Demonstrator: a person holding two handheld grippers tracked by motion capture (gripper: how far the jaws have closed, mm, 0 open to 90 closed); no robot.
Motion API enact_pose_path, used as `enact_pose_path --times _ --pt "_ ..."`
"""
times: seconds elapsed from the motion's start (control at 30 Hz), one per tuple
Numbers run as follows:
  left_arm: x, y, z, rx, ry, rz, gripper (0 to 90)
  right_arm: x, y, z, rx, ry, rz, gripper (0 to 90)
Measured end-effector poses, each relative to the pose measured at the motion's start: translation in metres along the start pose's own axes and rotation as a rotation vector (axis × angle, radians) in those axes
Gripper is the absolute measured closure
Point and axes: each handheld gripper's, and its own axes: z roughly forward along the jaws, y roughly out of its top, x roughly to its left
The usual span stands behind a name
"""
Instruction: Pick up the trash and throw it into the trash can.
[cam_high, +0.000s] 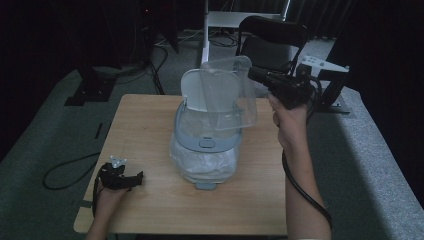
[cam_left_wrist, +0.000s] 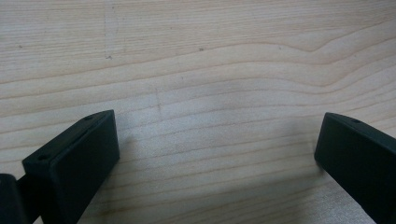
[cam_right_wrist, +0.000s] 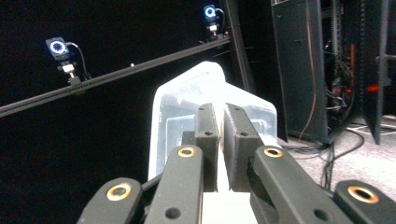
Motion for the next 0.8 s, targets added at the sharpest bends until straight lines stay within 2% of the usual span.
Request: enact_pose_path --times 0.23,0.67,0.8 --pt "0.000 0.000 0.000 0.000 -0.002 0.003 0.7 0.001 -0.011 0.023 0.007 0.042 0.020 85.1" --pt "0.001 0.000 0.000 0.000 -0.006 0.006 0.7 0.000 -0.018 0.053 0.035 0.053 0.023 85.0" --pt "0.001 0.000 0.000 -0.001 -0.008 0.009 0.7 -0.001 -0.020 0.058 0.024 0.056 0.017 82.7"
